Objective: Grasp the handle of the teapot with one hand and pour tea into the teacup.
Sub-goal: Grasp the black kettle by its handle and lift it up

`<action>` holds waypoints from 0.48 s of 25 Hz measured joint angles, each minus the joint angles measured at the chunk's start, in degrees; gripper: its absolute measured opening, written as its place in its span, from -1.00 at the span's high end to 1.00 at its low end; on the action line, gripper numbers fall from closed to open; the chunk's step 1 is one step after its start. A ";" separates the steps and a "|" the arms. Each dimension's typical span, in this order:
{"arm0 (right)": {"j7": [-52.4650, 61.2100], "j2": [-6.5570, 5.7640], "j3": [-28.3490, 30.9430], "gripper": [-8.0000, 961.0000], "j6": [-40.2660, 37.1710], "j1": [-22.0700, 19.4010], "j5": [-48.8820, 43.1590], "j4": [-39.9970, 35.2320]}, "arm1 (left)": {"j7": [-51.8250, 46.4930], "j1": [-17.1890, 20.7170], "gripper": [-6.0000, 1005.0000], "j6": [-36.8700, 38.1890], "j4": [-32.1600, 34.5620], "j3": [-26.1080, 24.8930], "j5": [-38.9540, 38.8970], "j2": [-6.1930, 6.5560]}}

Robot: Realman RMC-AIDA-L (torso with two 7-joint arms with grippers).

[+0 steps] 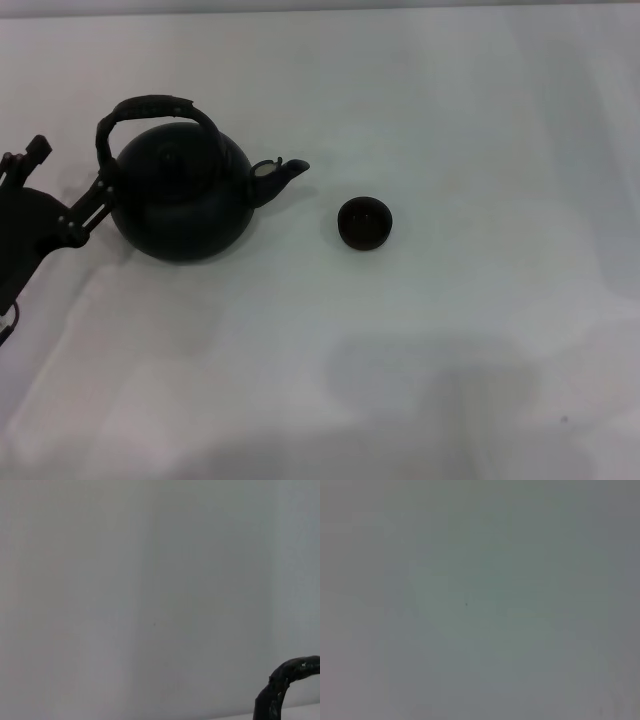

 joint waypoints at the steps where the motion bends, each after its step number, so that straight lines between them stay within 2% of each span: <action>1: 0.01 0.00 0.00 -0.76 0.01 0.03 0.00 0.00 | 0.00 -0.04 -0.74 -0.13 0.07 0.00 -0.04 -0.02; 12: 0.08 0.00 0.00 -0.76 -0.06 -0.23 0.00 0.00 | 0.07 -1.22 -0.74 -2.57 1.65 -0.50 -0.59 -0.30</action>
